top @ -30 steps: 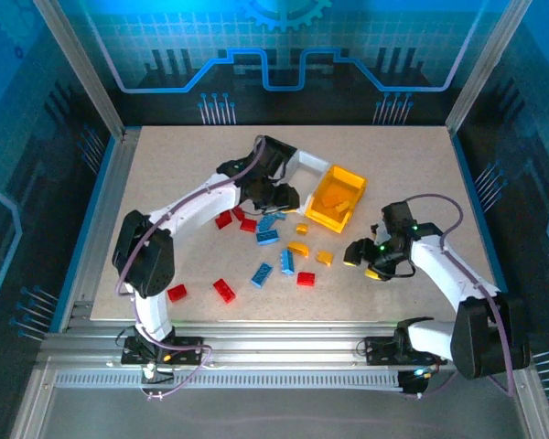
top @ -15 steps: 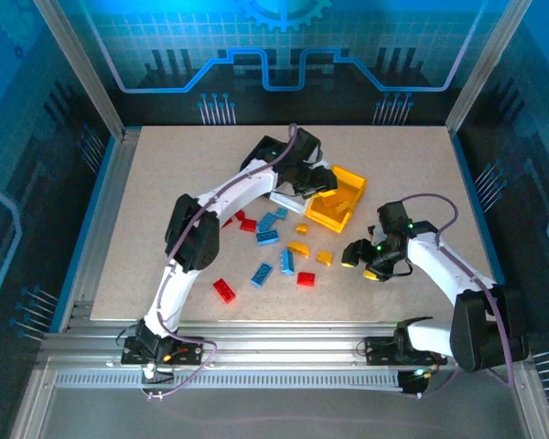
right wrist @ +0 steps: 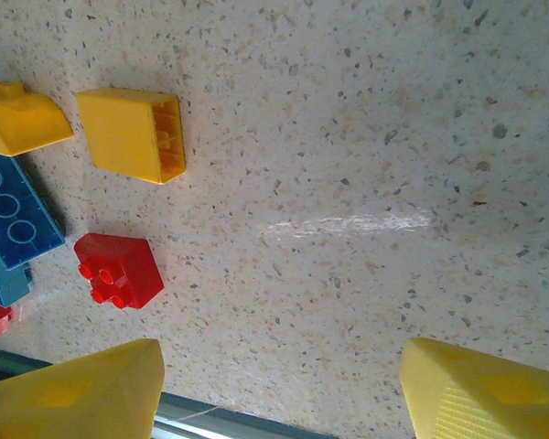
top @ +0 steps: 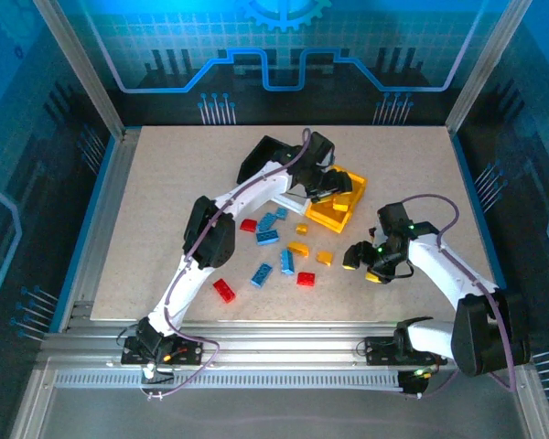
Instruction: Sort the legos into containers by color
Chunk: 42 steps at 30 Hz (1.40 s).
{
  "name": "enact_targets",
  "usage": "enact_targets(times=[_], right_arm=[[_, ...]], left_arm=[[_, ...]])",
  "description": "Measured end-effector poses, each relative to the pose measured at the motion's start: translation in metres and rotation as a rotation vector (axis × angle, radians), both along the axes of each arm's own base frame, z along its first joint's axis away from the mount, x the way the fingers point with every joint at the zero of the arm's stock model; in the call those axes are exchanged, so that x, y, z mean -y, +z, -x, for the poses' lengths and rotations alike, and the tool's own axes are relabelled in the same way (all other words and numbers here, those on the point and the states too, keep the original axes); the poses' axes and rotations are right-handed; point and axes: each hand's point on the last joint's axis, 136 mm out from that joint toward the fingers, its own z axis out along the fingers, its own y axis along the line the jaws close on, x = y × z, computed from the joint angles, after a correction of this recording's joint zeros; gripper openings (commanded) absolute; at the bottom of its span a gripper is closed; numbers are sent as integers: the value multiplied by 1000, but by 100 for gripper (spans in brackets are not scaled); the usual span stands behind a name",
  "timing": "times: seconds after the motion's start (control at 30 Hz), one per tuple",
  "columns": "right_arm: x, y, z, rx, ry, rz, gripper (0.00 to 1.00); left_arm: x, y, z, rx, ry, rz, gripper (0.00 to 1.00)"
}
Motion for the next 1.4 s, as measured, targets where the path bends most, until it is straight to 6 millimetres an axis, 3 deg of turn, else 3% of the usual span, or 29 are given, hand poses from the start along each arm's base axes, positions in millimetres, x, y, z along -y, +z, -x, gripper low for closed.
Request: enact_targets(times=[0.17, 0.27, 0.4, 0.5, 0.6, 0.8, 0.9, 1.17, 1.4], right_arm=[[-1, 0, 0, -2, 7, 1, 70], [-8, -1, -3, -15, 42, 5, 71], [-14, -2, -7, -15, 69, 11, 71], [-12, -2, -9, -7, 62, 20, 71], [-7, 1, -12, 7, 41, 23, 71], [3, 2, -17, 17, 2, 27, 72], [6, 2, -18, 21, -5, 27, 71], [7, 5, -12, 41, -11, 11, 71], [8, 3, -3, 31, -11, 8, 71]], left_arm=[[-3, -2, 4, -1, -13, -14, 72], [-18, 0, 19, 2, -33, -60, 74], [-54, 18, 52, 36, -53, -160, 78], [-88, 37, 89, 92, -80, -261, 80], [-104, 41, 125, 120, -130, -331, 82], [-100, -1, 179, 72, -257, -445, 82], [-89, -21, 191, 48, -302, -474, 81], [-84, -64, 199, -23, -342, -542, 80], [-70, -73, 198, -37, -359, -537, 80]])
